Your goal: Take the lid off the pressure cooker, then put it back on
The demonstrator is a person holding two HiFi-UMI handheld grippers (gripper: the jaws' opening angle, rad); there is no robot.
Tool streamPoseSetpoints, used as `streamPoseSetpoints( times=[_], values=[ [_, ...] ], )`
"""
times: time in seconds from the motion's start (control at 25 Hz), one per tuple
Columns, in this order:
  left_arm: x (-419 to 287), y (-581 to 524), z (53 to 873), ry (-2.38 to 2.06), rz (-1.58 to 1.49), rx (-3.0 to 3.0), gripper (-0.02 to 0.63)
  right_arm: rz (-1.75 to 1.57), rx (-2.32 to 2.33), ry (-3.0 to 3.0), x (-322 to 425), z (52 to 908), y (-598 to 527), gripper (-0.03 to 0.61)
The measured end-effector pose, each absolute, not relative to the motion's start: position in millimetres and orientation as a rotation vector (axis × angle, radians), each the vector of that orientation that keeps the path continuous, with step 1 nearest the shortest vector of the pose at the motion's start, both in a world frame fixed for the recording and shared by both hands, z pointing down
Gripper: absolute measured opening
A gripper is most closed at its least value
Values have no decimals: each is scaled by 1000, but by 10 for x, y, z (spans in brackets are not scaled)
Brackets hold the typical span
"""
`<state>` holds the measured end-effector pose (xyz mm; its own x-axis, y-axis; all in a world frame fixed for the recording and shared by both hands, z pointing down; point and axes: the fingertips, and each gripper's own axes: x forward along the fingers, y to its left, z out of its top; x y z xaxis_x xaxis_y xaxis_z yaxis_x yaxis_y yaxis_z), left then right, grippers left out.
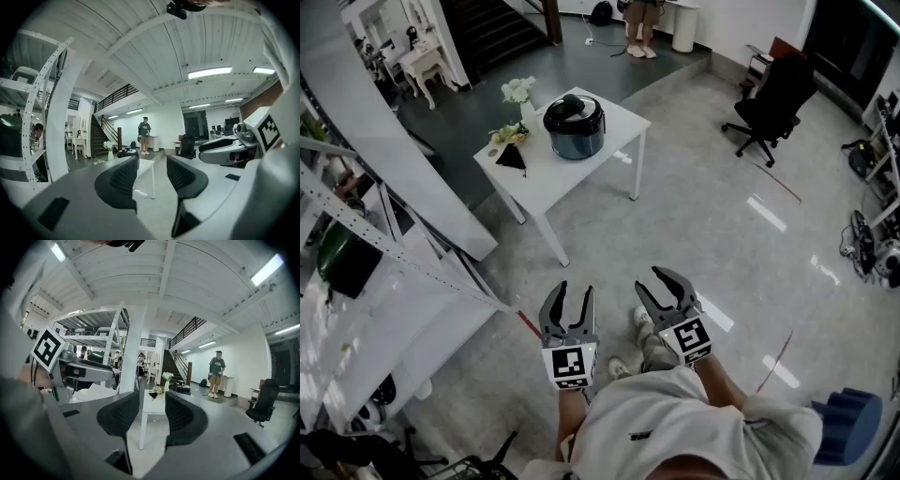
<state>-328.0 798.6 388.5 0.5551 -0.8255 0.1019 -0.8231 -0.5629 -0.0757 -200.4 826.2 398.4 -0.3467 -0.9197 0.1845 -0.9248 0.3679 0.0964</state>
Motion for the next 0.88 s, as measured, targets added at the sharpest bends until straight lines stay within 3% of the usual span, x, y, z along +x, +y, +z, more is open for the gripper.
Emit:
streamPoseSetpoints(
  times=[0.88],
  values=[
    [-2755, 6479, 3990, 1462, -242, -2757, 199, 38, 1571, -2472, -1665, 4148, 6636, 155]
  ],
)
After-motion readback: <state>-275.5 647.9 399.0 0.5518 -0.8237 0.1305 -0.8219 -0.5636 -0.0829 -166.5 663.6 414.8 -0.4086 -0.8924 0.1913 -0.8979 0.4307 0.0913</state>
